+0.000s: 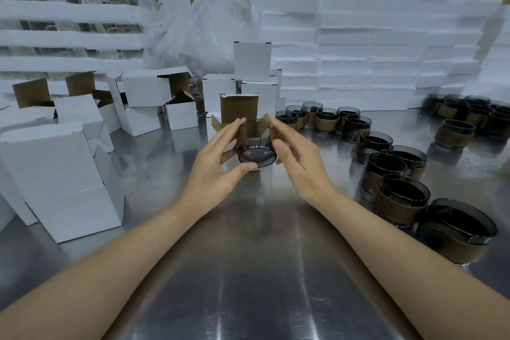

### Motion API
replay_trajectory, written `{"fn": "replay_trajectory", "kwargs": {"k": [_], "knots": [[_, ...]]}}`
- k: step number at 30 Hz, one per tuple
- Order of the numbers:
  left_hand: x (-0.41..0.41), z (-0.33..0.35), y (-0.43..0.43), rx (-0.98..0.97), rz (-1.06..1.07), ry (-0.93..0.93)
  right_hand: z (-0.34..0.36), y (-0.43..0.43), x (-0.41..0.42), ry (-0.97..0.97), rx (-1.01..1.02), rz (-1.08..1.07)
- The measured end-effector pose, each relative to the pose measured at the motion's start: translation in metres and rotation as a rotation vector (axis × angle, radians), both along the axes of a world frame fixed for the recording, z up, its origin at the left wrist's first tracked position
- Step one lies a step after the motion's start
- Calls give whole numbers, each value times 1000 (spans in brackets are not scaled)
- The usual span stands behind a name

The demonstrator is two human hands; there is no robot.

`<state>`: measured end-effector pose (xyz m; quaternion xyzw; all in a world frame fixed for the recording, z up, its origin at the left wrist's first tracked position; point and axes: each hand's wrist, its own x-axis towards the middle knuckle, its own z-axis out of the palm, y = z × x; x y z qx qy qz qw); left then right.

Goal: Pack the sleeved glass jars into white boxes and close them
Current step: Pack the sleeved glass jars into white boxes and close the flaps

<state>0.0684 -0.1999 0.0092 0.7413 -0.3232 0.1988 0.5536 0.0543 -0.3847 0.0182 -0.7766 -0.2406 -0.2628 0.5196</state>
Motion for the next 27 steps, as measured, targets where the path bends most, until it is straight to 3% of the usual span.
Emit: {"fn": "replay_trajectory", "kwargs": {"k": [15, 22, 27], "knots": [[-5, 0, 0, 14, 26, -27, -1, 1, 1, -190, -117, -73], [-3, -2, 0, 21, 35, -50, -1, 2, 0, -172, -106, -95], [-2, -1, 0, 1, 18, -17, 2, 1, -1, -51, -23, -42]]}}
